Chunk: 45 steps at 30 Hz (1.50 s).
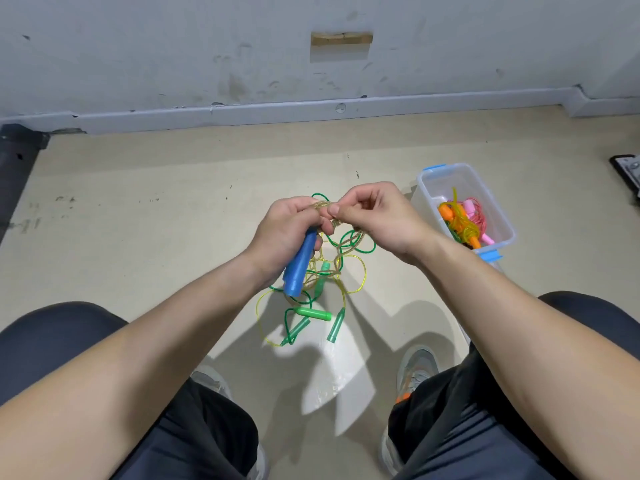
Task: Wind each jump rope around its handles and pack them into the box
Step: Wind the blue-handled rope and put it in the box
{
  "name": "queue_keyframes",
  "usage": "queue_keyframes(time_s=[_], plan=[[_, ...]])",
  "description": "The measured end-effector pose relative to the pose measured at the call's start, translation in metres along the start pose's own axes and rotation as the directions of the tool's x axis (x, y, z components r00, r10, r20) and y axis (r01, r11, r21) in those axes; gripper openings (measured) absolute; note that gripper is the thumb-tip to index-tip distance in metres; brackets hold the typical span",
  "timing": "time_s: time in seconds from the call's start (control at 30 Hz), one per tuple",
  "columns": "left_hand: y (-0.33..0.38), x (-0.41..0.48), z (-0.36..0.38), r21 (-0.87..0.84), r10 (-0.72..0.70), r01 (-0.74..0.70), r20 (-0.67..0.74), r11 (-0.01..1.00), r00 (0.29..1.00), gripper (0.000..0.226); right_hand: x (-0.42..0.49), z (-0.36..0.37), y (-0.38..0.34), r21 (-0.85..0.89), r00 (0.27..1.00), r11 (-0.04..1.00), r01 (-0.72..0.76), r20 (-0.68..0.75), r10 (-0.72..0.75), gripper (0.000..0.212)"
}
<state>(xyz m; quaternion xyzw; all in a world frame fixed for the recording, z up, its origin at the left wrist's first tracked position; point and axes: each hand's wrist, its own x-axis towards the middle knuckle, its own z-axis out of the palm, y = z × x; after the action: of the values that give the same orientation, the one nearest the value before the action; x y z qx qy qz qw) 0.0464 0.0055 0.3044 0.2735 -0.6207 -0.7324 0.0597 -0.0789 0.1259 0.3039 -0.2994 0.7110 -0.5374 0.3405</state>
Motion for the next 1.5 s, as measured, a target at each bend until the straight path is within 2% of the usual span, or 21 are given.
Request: queue_keyframes(time_s=[0.13, 0.27, 0.33, 0.47, 0.57, 0.7, 0.87, 1.07, 1.27, 1.4, 1.5], plan=[[-0.004, -0.001, 0.011, 0.034, 0.0, 0.005, -0.148, 0.999, 0.989, 0.013, 0.003, 0.003, 0.0, -0.139, 0.996, 0.99, 0.005, -0.09, -0.017, 0.021], [-0.006, 0.001, 0.014, 0.012, -0.041, 0.047, -0.302, 0.999, 0.953, 0.009, 0.001, 0.009, 0.0, -0.422, 0.994, 0.906, 0.035, -0.083, -0.077, 0.018], [-0.005, 0.007, 0.006, 0.025, -0.066, 0.077, -0.296, 0.997, 0.953, 0.011, 0.0, 0.011, 0.002, -0.484, 0.993, 0.874, 0.035, -0.08, -0.084, 0.018], [-0.007, 0.013, 0.002, 0.053, -0.076, 0.092, -0.244, 0.994, 0.967, 0.003, 0.002, 0.009, 0.005, -0.472, 0.992, 0.881, 0.011, -0.102, -0.068, 0.019], [-0.011, 0.014, 0.004, 0.141, -0.068, 0.099, -0.211, 0.985, 0.975, 0.017, 0.003, 0.005, 0.005, -0.456, 0.99, 0.89, 0.018, -0.116, -0.079, 0.017], [-0.009, 0.012, 0.002, 0.244, -0.099, 0.131, -0.141, 0.961, 0.985, 0.019, 0.002, 0.006, 0.008, -0.44, 0.988, 0.898, 0.005, -0.136, -0.072, 0.014], [-0.007, 0.011, 0.001, 0.216, -0.108, 0.134, -0.126, 0.967, 0.986, 0.012, 0.002, 0.005, 0.011, -0.347, 0.989, 0.938, -0.016, -0.14, -0.035, 0.012], [-0.004, 0.008, 0.001, 0.159, -0.093, 0.111, -0.114, 0.981, 0.989, 0.004, 0.001, 0.002, 0.01, -0.357, 0.993, 0.933, -0.031, -0.114, -0.011, 0.015], [-0.002, 0.008, 0.0, 0.333, -0.093, 0.119, -0.094, 0.935, 0.991, 0.012, -0.001, 0.002, 0.008, -0.349, 0.993, 0.935, -0.062, -0.113, 0.024, 0.014], [-0.005, 0.008, 0.002, 0.369, -0.07, 0.105, -0.107, 0.923, 0.992, 0.015, -0.003, 0.004, 0.006, -0.345, 0.994, 0.937, -0.06, -0.11, 0.023, 0.015], [-0.006, 0.008, 0.002, 0.369, -0.086, 0.097, -0.046, 0.924, 0.995, 0.02, -0.003, 0.002, 0.004, -0.373, 0.995, 0.927, -0.048, -0.103, 0.01, 0.013]])
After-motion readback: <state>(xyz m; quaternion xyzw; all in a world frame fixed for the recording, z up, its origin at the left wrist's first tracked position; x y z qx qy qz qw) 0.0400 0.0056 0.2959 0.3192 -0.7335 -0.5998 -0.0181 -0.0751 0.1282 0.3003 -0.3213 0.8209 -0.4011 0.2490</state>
